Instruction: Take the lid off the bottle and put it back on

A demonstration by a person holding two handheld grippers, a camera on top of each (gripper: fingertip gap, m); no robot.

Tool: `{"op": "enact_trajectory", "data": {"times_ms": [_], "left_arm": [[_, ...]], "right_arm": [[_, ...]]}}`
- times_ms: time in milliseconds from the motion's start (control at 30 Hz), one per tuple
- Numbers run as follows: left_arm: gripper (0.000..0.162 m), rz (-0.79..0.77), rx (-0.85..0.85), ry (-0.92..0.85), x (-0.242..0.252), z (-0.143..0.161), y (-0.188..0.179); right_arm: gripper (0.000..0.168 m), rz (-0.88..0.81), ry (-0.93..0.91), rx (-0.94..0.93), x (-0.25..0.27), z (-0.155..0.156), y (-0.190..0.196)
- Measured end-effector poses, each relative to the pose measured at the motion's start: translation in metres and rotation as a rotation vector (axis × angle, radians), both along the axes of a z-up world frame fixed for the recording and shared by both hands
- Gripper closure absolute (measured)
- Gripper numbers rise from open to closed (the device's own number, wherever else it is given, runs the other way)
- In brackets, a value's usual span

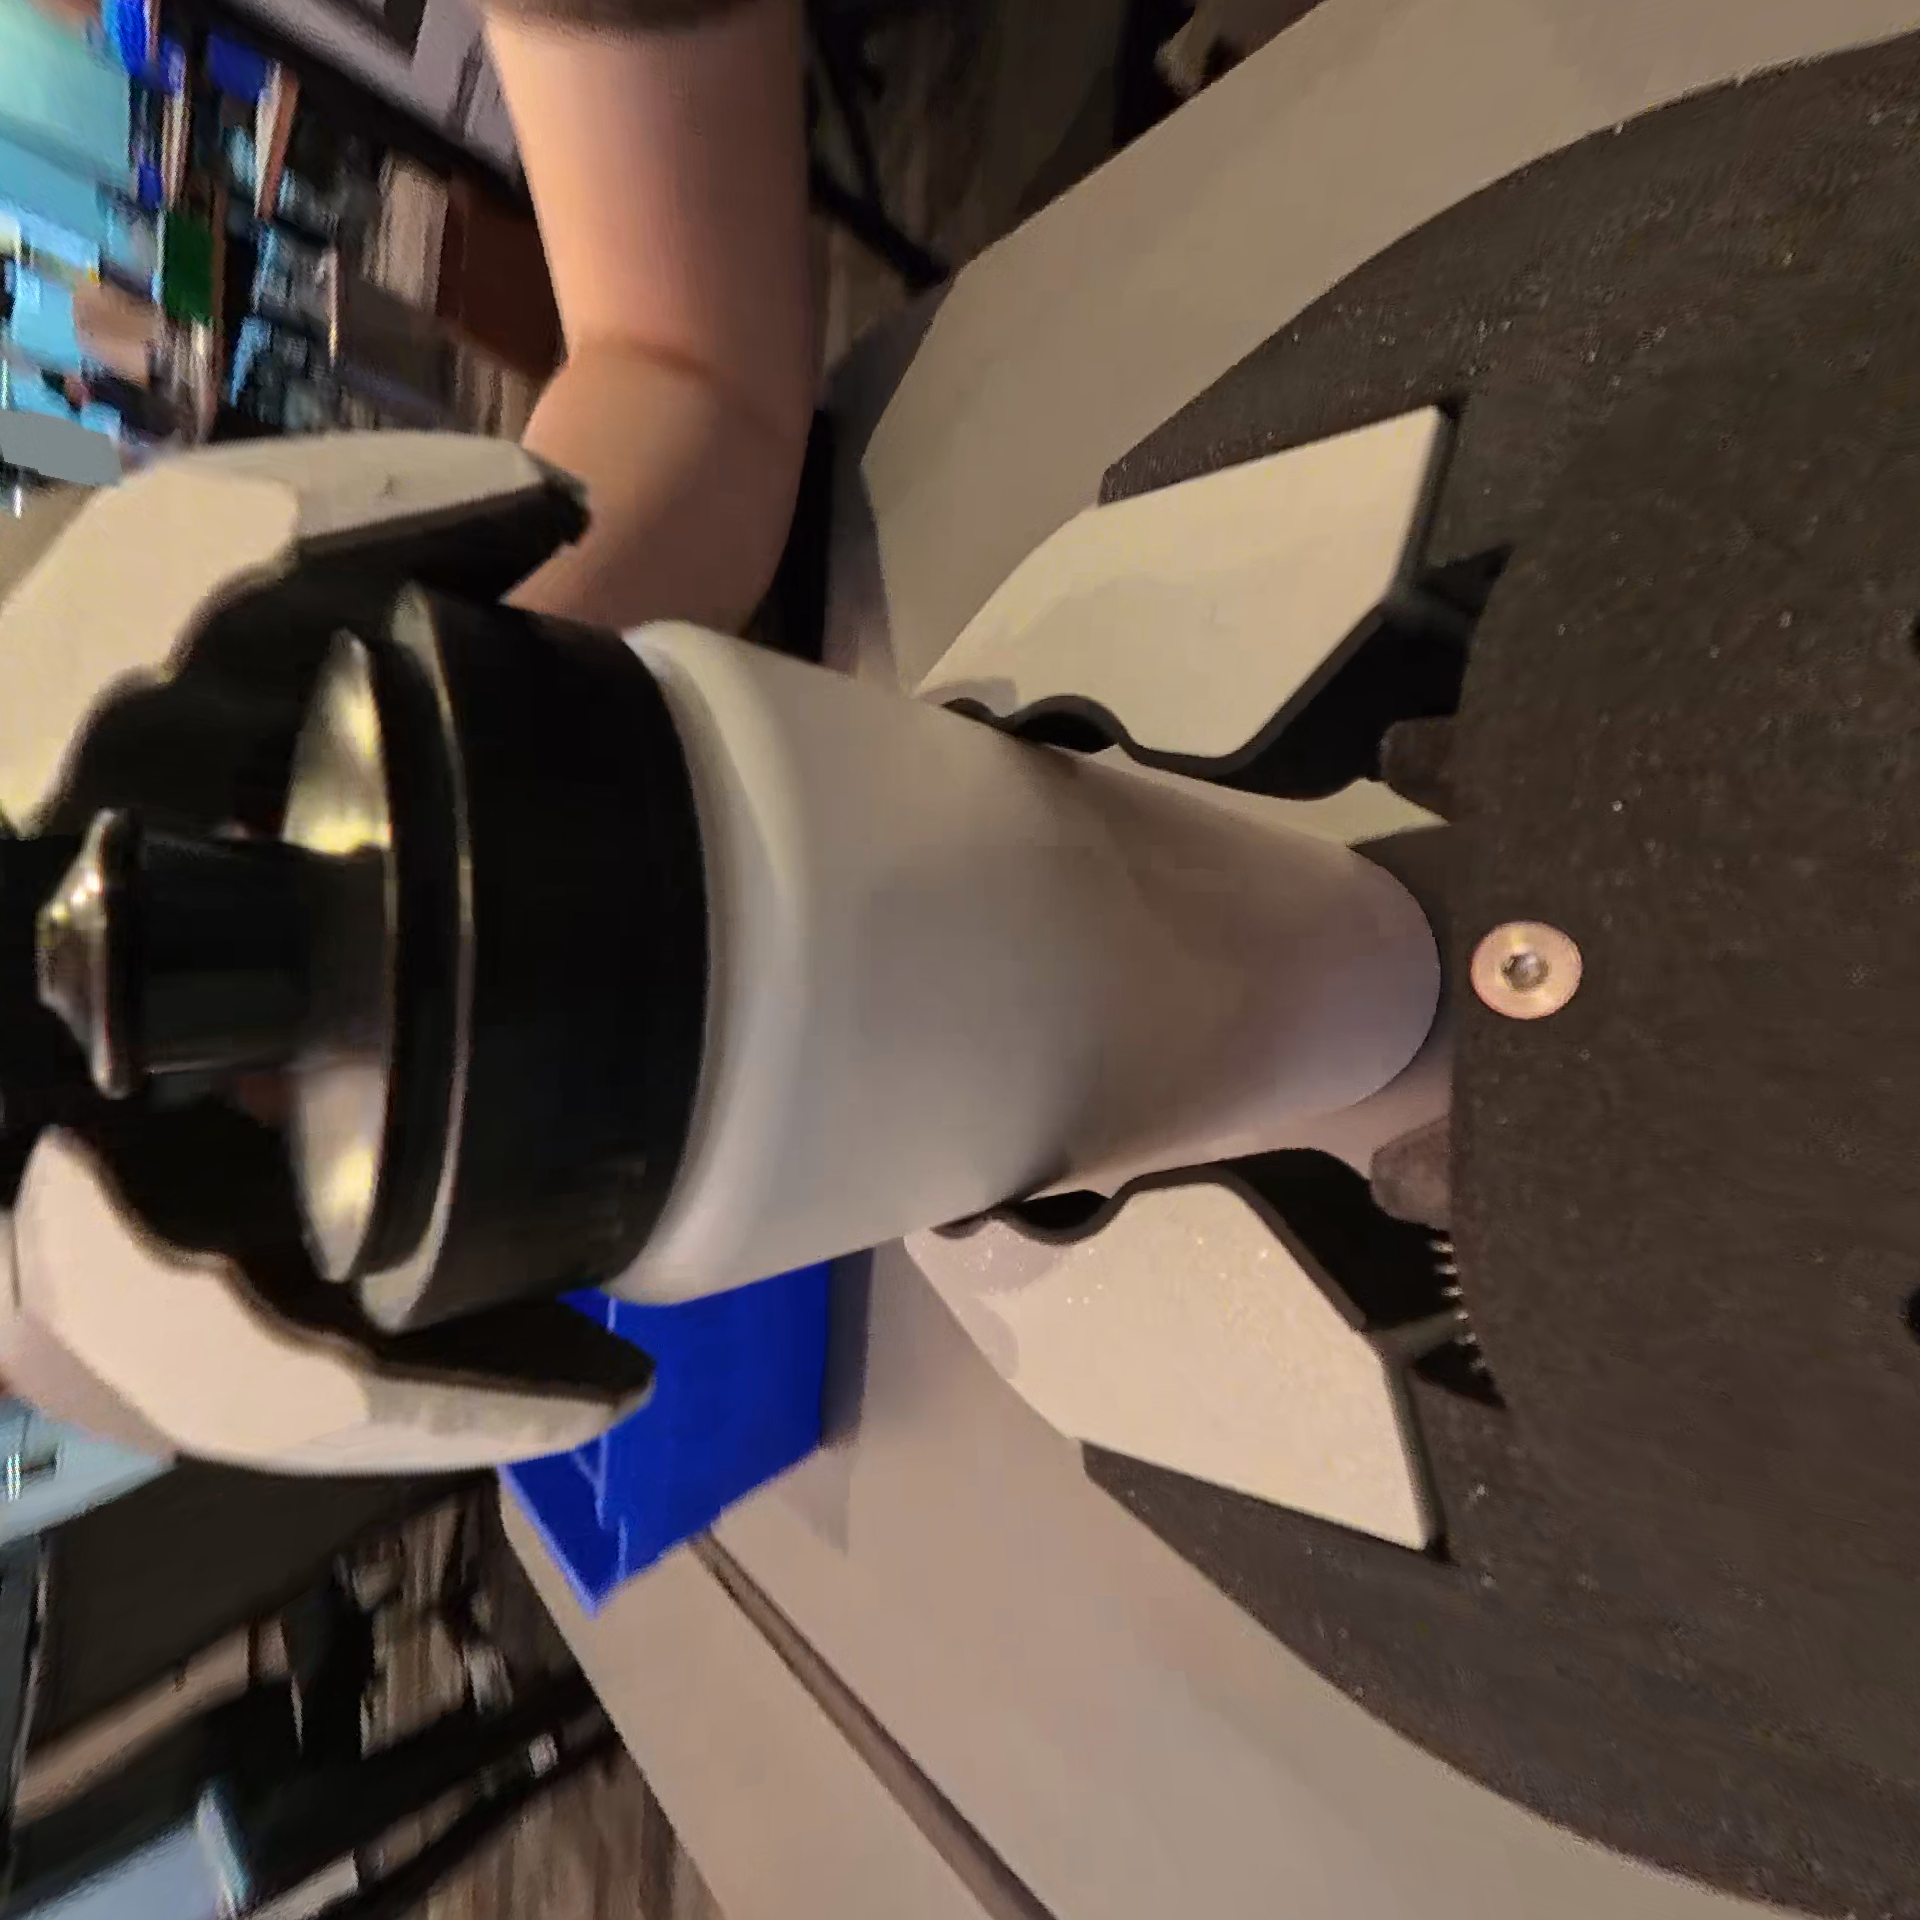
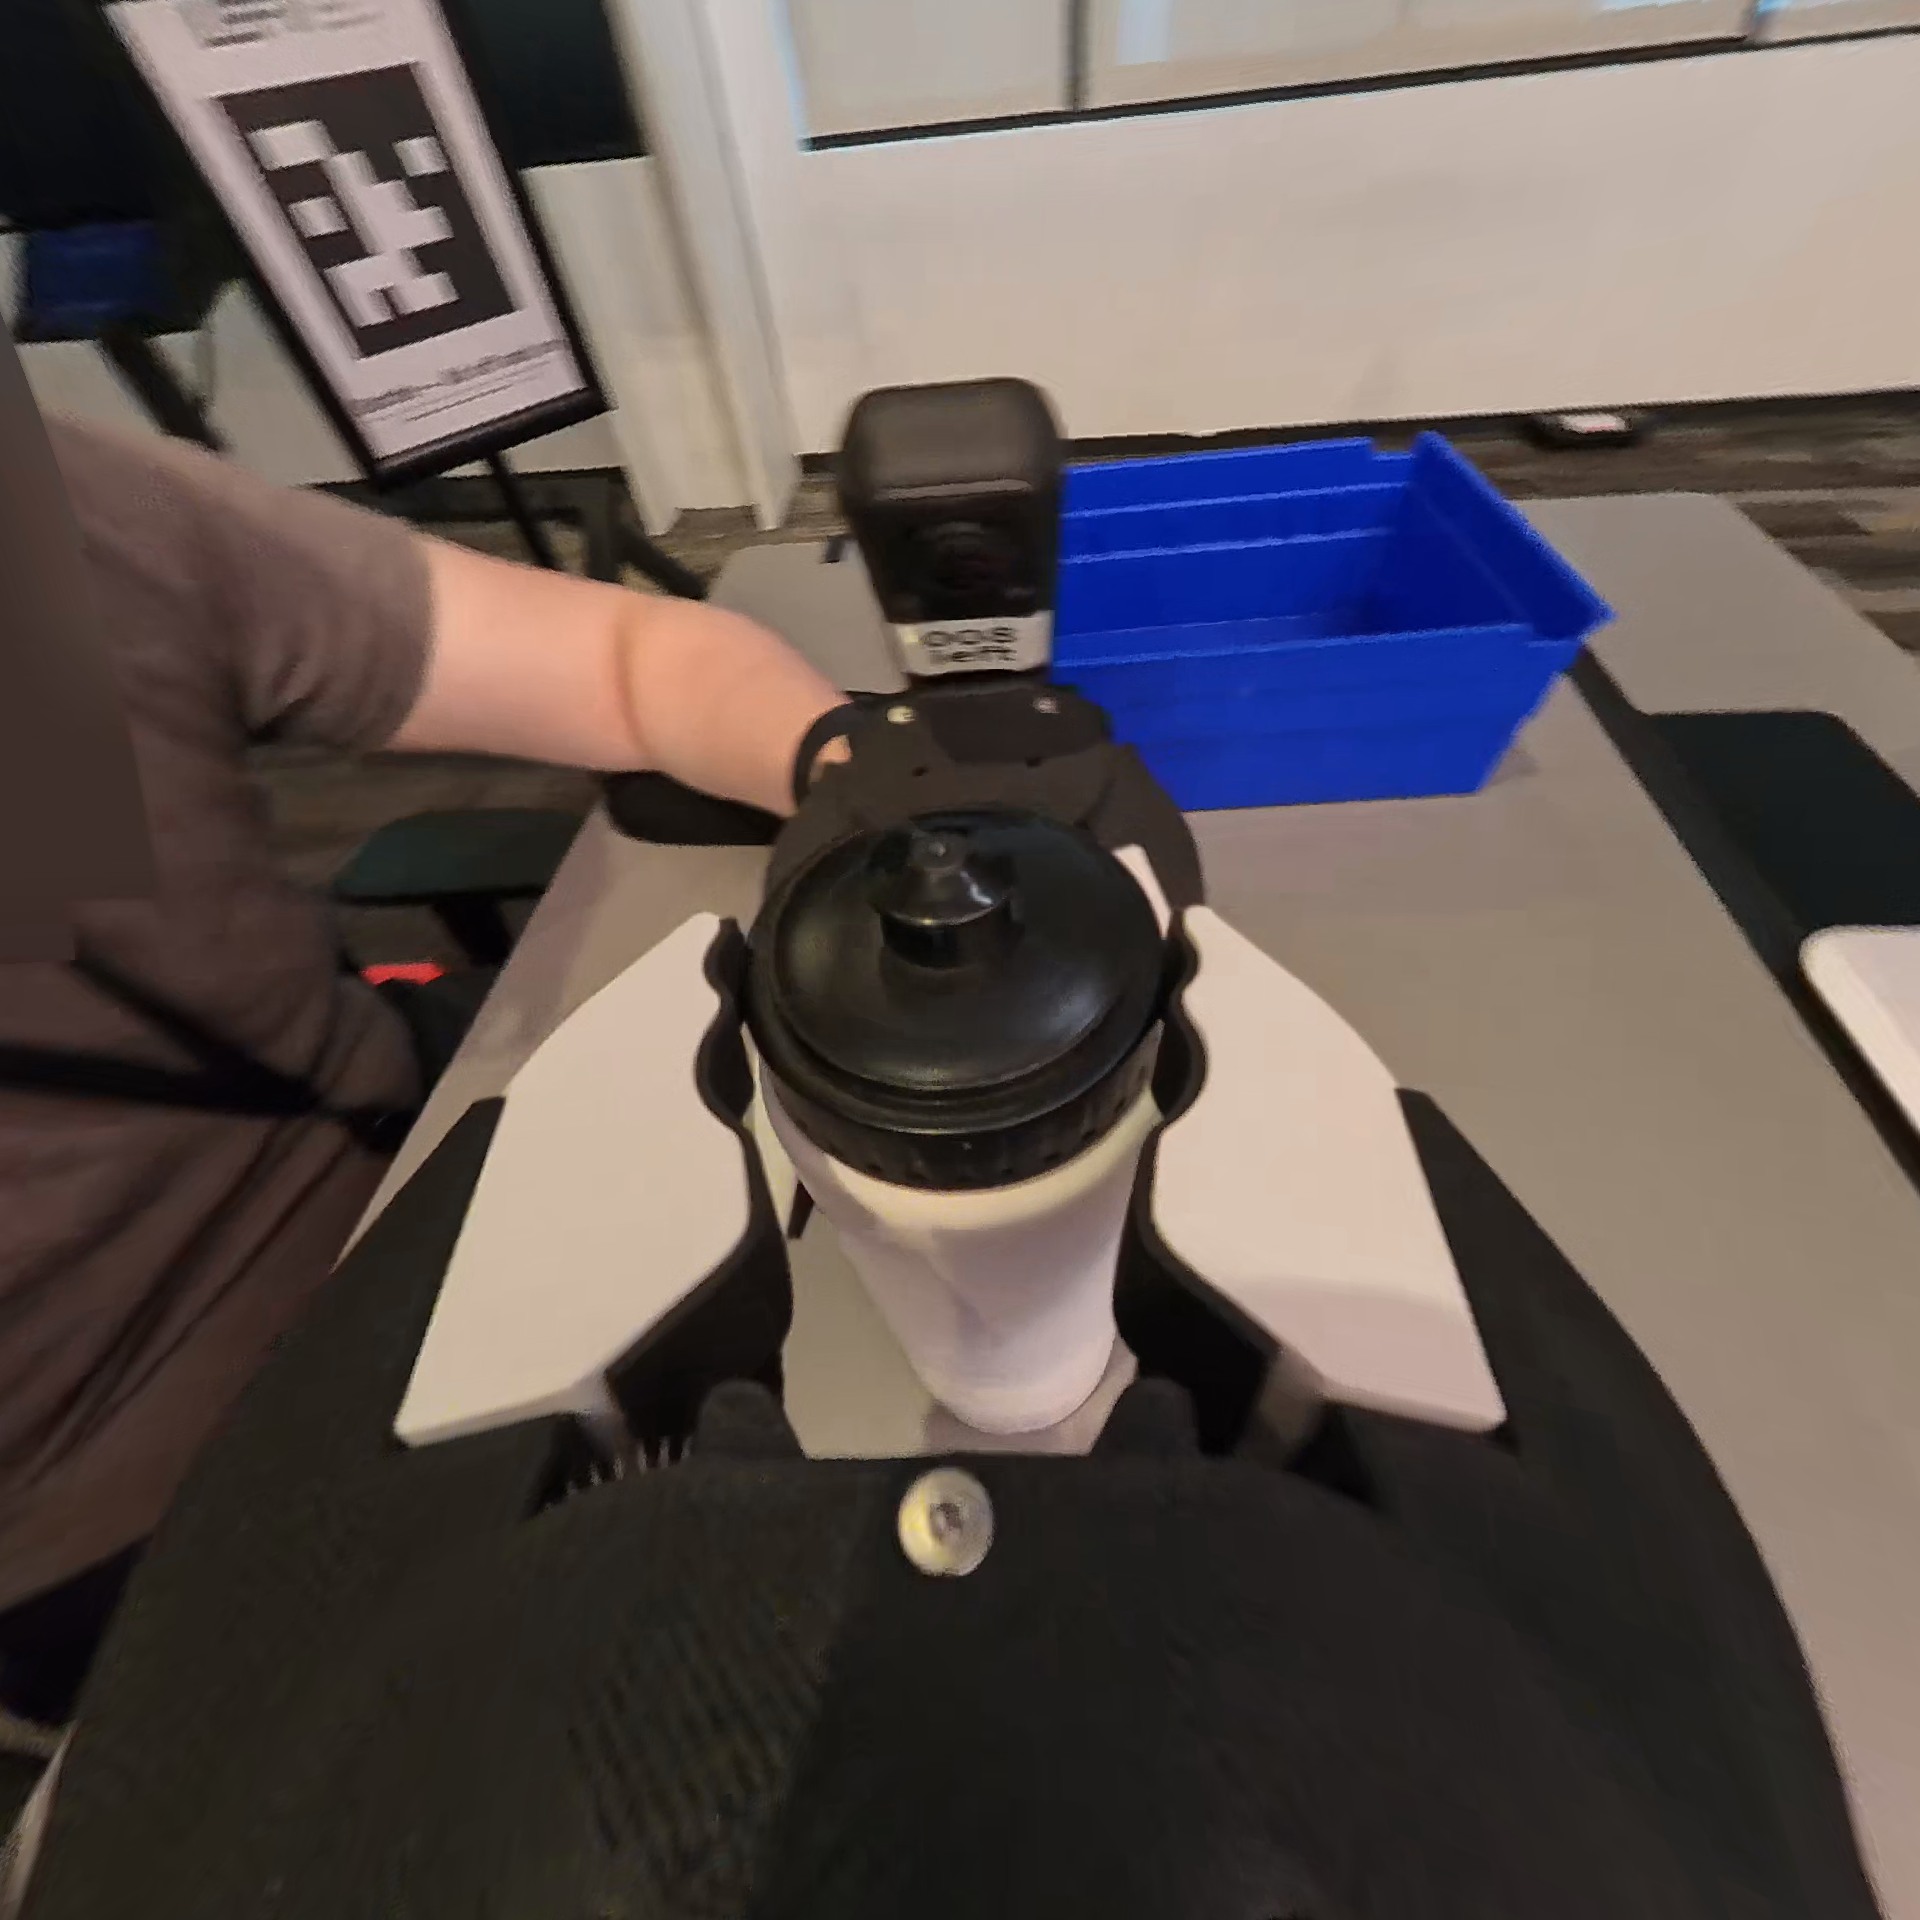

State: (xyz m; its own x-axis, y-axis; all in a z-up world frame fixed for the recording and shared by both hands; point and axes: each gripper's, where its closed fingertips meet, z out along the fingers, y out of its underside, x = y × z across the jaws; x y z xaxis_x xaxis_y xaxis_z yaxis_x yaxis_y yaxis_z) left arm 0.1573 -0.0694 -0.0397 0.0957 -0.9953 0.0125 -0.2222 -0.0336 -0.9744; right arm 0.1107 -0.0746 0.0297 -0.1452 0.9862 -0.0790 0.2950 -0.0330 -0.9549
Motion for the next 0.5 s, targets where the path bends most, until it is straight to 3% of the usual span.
{"op": "enact_trajectory", "data": {"times_ms": [100,200,400,500], "left_arm": [[0.077,-0.006,0.003,0.006,0.002,0.0,-0.004],[0.077,0.153,0.007,0.009,-0.001,0.0,0.017],[0.077,0.36,0.004,0.036,-0.008,0.0,0.035],[0.077,0.362,0.027,0.057,-0.006,-0.001,0.032]], "right_arm": [[0.09,-0.014,-0.009,-0.001,0.002,0.001,0.001],[0.077,-0.228,-0.057,-0.007,0.003,0.005,0.025],[0.077,-0.646,-0.175,0.122,0.002,0.009,0.046],[0.084,-0.663,-0.248,0.104,-0.002,-0.005,0.043]]}}
